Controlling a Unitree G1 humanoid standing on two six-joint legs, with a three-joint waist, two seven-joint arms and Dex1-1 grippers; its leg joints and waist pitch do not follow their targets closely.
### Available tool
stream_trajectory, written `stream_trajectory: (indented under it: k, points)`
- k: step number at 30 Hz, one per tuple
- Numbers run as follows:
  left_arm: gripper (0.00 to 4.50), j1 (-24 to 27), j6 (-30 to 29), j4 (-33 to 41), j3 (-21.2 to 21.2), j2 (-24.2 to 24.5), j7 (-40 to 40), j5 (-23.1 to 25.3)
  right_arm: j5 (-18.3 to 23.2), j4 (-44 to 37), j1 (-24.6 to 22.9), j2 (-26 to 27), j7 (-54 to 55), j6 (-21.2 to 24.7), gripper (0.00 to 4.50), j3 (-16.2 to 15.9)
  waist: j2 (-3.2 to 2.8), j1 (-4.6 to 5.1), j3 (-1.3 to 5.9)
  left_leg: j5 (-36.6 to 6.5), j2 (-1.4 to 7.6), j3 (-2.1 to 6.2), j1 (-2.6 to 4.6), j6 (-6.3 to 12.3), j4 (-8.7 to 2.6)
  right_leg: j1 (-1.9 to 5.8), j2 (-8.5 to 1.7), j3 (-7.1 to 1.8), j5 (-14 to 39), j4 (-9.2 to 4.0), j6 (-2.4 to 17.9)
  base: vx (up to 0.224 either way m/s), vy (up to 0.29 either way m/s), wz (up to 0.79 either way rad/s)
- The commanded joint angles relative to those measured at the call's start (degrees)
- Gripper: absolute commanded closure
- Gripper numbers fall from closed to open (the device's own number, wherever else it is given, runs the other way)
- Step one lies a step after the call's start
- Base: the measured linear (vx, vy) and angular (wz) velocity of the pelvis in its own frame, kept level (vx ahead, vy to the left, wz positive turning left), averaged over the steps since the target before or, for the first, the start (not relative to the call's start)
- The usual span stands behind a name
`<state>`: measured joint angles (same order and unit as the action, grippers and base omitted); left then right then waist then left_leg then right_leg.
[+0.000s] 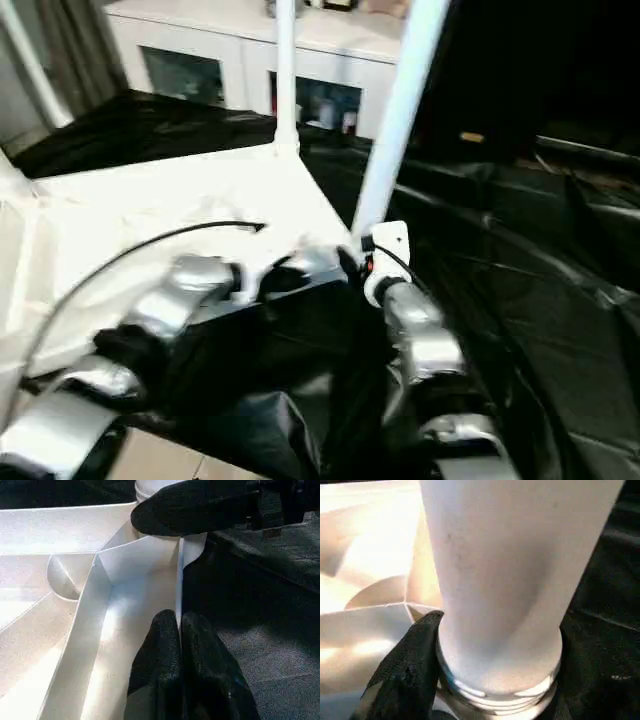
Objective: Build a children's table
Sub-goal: Rotate leg to tighten
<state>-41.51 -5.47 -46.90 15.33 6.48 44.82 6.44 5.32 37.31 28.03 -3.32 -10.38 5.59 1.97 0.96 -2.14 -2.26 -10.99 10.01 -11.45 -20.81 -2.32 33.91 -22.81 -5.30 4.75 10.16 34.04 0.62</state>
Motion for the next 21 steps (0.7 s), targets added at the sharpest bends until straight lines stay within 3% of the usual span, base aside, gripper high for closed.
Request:
stream_trajectory:
  k: [1, 2, 5, 8, 12, 15, 18, 19, 21]
  points:
    - [4.5, -0.27, 0.18, -2.29, -2.39, -1.06, -5.64, -1.16, 0.91, 2.73, -0.8, 2.98, -1.76, 0.46, 1.73, -1.93, 0.44, 0.13, 2.87, -15.48, 3.29, 1.7, 0.64, 0.71, -4.59, 2.0, -3.99, -3.14, 18.81, -4.95, 10.16, 0.0, 0.0, 0.0]
    - [4.5, -0.34, 0.54, -2.41, -2.31, -1.06, -5.25, -1.14, 1.2, 2.92, -0.54, 3.06, -1.62, -0.02, 1.73, -1.48, 0.43, 0.17, 2.8, -15.91, 3.33, 1.71, 0.64, 0.93, -4.62, 1.91, -4.06, -3.16, 19.12, -5.02, 10.06, 0.0, 0.0, 0.0]
    - [4.5, -0.26, 1.68, -2.56, -2.15, -0.53, -3.69, -1.16, 1.23, 2.85, -0.05, 2.41, -1.4, -1.06, 1.03, -0.33, 0.41, 0.21, 2.82, -16.27, 3.29, 1.76, 0.57, 1.1, -4.62, 2.0, -4.08, -3.17, 20.36, -5.16, 9.58, 0.0, 0.0, 0.0]
    - [4.5, 0.29, 2.39, -2.04, -2.19, 0.47, -1.45, -1.45, 1.49, 2.5, 0.81, 0.95, -3.12, -0.78, 0.75, 0.25, 0.48, 0.34, 2.75, -16.77, 3.29, 1.87, 0.45, 1.21, -4.7, 2.04, -4.13, -3.1, 21.41, -5.22, 9.31, 0.0, 0.0, 0.0]
    - [4.5, 1.31, 2.76, -1.03, -2.1, 2.11, 1.88, -2.05, -0.03, 1.56, 1.5, -2.93, -9.37, -0.51, 0.75, -2.02, 0.58, 0.38, 2.81, -15.38, 3.31, 1.82, 0.29, 1.85, -4.58, 2.15, -4.05, -3.09, 19.73, -5.01, 9.92, 0.0, 0.0, 0.0]
    - [4.5, 2.72, 4.11, 0.34, -1.81, 4.73, 7.33, -3.09, 0.53, -2.74, 0.03, -8.75, -21.93, 0.75, 0.75, -5.11, 0.88, 0.15, 2.97, -13.11, 3.15, 1.55, -0.09, 3.97, -4.13, 2.65, -4.08, -3.07, 16.59, -4.65, 10.89, 0.0, 0.0, 0.0]
    - [4.5, 3.67, 5.65, 1.51, -1.58, 6.4, 11.49, -3.93, 1.33, -5.4, -1.14, -12.12, -28.51, 1.15, 0.75, -6.48, 0.86, -0.17, 3.04, -11.02, 3.27, 1.52, -0.11, 5.13, -4.05, 2.67, -4.15, -3.11, 15.13, -4.47, 11.02, 0.0, 0.0, 0.0]
    - [4.5, 5.28, 6.24, 4.2, -1.07, 8.36, 17.68, -5.71, 2.1, -7.67, -2.26, -15.35, -34.17, 1.5, 0.75, -7.47, 0.9, -0.24, 3.11, -10.2, 3.35, 1.53, -0.22, 5.5, -4.0, 2.87, -4.15, -3.03, 13.95, -4.25, 11.48, 0.0, 0.0, 0.0]
    - [4.5, 6.01, 5.28, 5.69, -0.64, 9.39, 20.5, -6.44, 2.3, -8.45, -2.63, -16.41, -35.94, 1.51, 0.75, -7.78, 0.63, -0.33, 3.12, -9.17, 3.52, 1.36, 0.11, 5.89, -3.93, 2.53, -4.0, -3.07, 11.44, -3.97, 13.11, 0.0, 0.0, 0.0]
